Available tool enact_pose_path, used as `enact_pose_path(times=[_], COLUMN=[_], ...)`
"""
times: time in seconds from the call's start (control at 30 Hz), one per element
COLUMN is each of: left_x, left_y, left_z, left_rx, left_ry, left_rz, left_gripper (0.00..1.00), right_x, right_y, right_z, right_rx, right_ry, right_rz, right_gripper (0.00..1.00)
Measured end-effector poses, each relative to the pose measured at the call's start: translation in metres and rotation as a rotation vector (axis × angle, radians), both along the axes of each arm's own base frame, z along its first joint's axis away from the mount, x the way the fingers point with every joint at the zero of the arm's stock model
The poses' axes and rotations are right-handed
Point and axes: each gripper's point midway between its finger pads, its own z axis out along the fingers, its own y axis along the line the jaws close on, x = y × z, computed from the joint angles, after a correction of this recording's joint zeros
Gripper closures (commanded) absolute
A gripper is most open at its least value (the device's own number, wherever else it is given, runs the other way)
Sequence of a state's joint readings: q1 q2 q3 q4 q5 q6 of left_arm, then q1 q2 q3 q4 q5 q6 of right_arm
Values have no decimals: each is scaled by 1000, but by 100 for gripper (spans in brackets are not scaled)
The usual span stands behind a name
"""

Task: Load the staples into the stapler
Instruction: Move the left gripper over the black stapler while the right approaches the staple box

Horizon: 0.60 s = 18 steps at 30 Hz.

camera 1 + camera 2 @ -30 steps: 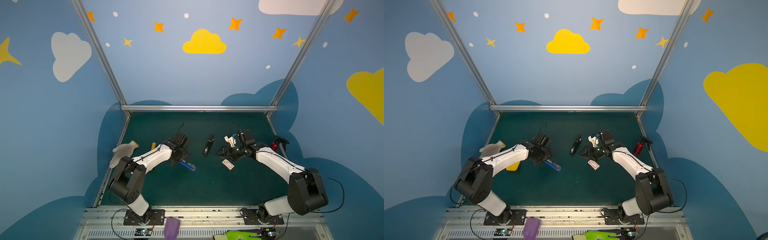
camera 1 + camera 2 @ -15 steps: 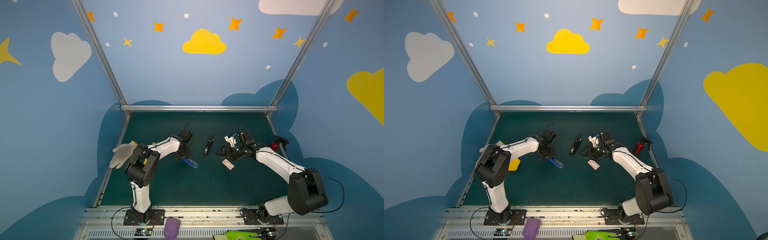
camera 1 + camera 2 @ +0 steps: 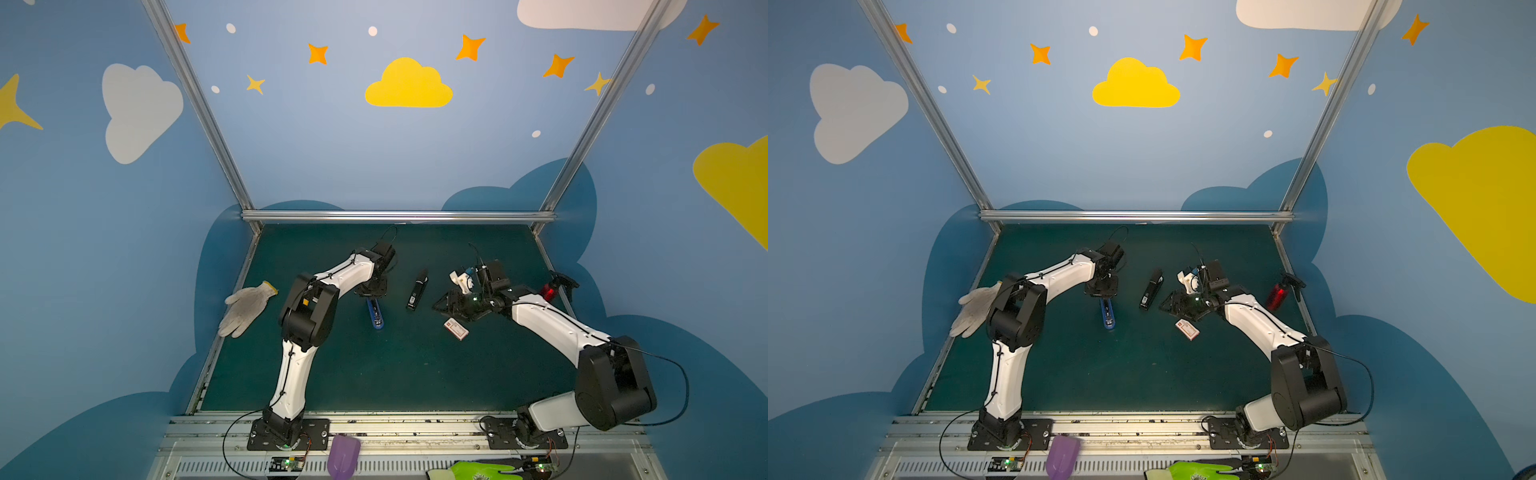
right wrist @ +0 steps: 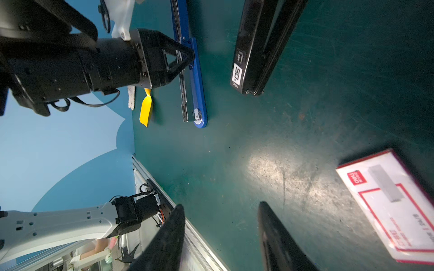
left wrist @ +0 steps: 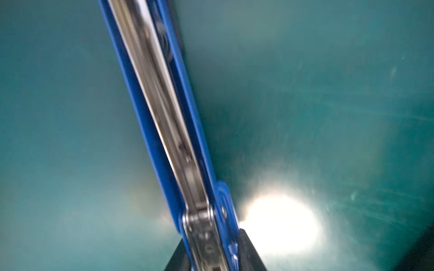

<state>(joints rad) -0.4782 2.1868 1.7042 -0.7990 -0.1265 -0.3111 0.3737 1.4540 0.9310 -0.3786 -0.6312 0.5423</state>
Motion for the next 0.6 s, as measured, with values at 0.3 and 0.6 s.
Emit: enact_pose_path(times=[0.3, 0.6], left_x=[18, 19], left_y=[37, 51], left_z=[3, 3], left_rx=[122, 169], left_ry=[4, 1], left_rz=[-66, -70], left_gripper=[50, 54], right_x=[1, 1], right_y=[-1, -1], right_z=[0, 1], right_rx=[-6, -5], right_ry=[-5, -5], right_rz=[-5, -8], right_gripper=[49, 49])
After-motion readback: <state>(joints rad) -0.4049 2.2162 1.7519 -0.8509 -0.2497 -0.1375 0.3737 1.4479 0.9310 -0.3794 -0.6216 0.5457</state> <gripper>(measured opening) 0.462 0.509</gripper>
